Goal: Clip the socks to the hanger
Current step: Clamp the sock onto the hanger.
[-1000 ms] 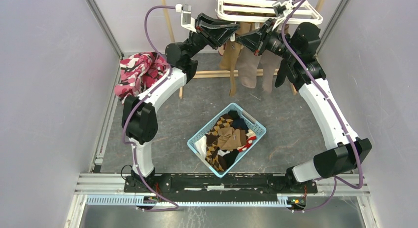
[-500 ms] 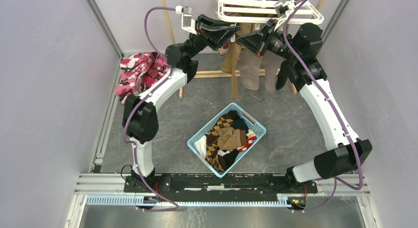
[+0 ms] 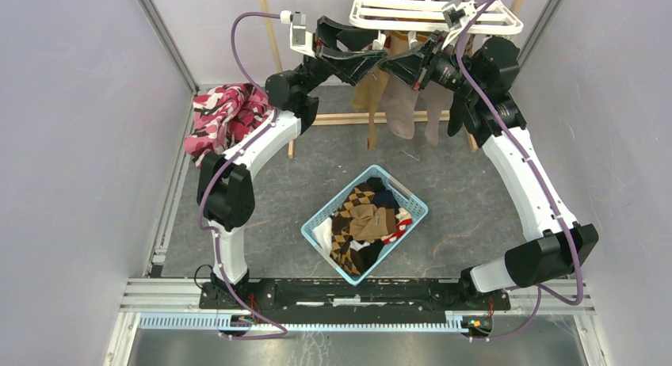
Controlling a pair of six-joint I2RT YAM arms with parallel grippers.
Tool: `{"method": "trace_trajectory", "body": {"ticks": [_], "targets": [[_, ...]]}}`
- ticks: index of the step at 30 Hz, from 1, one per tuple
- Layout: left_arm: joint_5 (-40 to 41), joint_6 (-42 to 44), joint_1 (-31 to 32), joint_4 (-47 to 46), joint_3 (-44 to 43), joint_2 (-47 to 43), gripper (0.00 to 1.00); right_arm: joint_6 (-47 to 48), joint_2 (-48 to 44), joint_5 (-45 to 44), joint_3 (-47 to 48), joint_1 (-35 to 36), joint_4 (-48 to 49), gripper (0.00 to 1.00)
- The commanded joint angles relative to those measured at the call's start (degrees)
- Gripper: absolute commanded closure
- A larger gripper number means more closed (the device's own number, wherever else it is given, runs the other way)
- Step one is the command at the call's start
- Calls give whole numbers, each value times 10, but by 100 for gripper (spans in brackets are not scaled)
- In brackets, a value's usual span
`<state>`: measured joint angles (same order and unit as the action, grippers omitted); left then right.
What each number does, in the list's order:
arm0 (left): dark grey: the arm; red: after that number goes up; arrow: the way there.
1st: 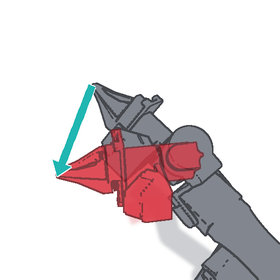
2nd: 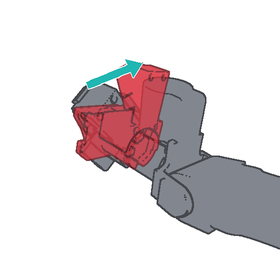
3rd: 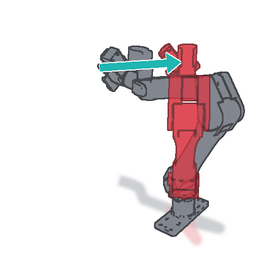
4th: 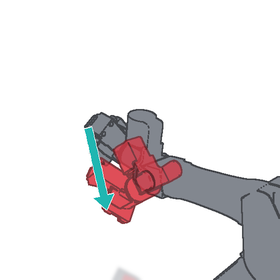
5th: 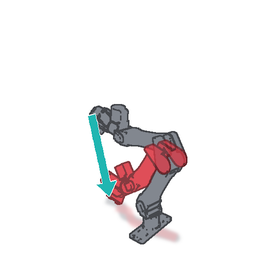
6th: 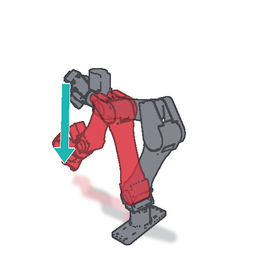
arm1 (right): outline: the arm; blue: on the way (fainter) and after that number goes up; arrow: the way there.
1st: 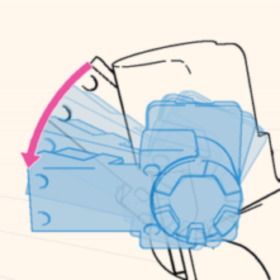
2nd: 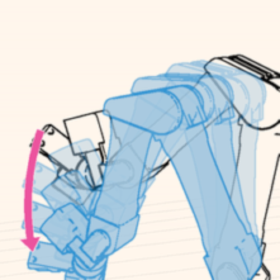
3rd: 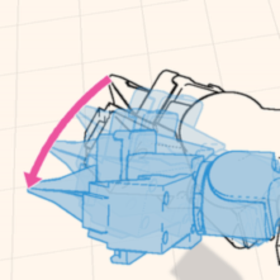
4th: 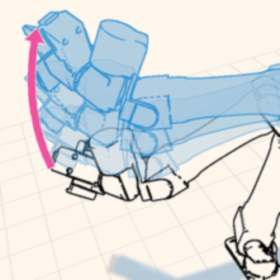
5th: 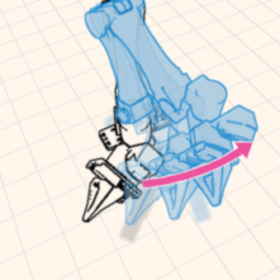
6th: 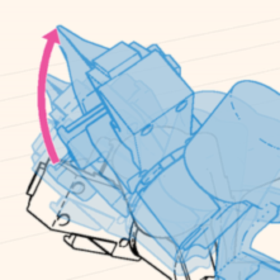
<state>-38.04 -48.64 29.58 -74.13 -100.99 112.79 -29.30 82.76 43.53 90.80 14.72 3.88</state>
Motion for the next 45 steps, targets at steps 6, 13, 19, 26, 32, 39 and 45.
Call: {"method": "trace_trajectory", "body": {"ticks": [6,13,19,26,32,39,45], "targets": [[22,4,0,-26,66,-59,12,49,-38,-1,-13,-14,6,77],[34,52,-4,22,202,-155,10,163,-73,-30,-31,-20,-62,51],[38,145,-8,138,316,-268,9,301,-109,-32,-32,-21,-153,31],[57,274,-9,257,446,-397,7,491,-186,-21,-105,-24,-241,18],[137,311,-12,319,623,-509,0,626,-289,-13,-259,-31,-269,2],[218,267,-29,245,784,-548,0,675,-342,28,-374,-112,-303,2],[208,299,-63,190,743,-464,4,661,-356,55,-445,-208,-282,2]]}}
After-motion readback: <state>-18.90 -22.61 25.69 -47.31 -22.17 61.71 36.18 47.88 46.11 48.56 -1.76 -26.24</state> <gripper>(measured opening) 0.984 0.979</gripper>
